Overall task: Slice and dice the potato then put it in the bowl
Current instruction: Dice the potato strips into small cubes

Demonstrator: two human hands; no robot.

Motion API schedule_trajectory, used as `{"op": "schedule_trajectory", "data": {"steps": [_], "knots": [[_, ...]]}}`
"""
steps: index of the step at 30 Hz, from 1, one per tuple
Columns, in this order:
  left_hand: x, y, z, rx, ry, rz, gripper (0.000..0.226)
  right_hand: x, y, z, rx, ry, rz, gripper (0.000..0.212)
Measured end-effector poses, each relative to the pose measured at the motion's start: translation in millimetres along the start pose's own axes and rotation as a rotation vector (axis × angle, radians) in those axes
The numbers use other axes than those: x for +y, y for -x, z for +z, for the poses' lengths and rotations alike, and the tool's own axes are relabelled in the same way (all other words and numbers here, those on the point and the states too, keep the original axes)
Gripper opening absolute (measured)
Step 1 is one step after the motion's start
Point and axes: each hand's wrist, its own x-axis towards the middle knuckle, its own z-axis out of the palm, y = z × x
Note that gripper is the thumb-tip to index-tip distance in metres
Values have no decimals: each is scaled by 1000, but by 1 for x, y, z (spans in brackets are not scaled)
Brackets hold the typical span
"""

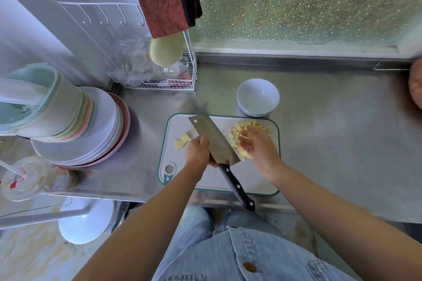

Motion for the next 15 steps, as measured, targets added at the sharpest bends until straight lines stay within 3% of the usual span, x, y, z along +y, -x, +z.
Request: {"op": "schedule_trajectory", "data": {"steps": [4,8,12,15], "knots": [[1,1,6,4,14,6,26,-3,11,4,-169,-20,84,24],[1,5,7,-4,-24,17,24,2,3,-3,18,186,-26,28],[-1,2,4,1,-32,21,28,1,9,-1,-154,-25,26,24],[-2,1,2,13,-38,15,24,8,9,-3,-127,192,18,27]]}}
